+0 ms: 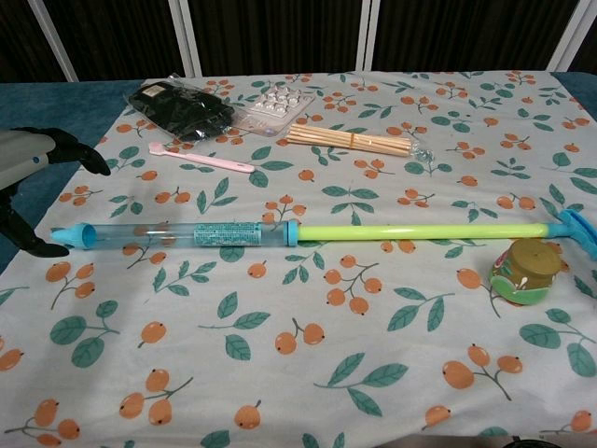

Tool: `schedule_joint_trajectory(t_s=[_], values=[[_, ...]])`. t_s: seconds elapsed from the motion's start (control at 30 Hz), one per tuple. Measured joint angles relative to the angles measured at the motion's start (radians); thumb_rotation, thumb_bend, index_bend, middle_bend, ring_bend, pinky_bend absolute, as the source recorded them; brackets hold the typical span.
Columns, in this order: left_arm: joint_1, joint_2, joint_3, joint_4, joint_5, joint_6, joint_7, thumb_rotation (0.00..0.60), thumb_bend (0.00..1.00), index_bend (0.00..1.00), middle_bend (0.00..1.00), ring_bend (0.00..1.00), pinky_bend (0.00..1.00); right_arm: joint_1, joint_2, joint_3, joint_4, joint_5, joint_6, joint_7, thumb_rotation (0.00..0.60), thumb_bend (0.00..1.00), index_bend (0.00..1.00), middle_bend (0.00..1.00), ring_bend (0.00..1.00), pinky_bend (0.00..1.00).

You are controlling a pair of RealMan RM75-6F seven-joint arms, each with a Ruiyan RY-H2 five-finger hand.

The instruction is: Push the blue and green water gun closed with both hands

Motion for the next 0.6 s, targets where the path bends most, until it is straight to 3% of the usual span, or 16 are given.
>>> schedule_joint_trajectory(t_s=[0.6], values=[[-0.024,-0.022,-0.003,0.030,-0.051,-0.014,0.019,0.600,0.13,0.26,0.17,0.00,0.06,0.001,-0.001,0.000,0.000,0.001,-0.003,0.000,0.600,0.08,0.00,0.00,0.00,0.15]])
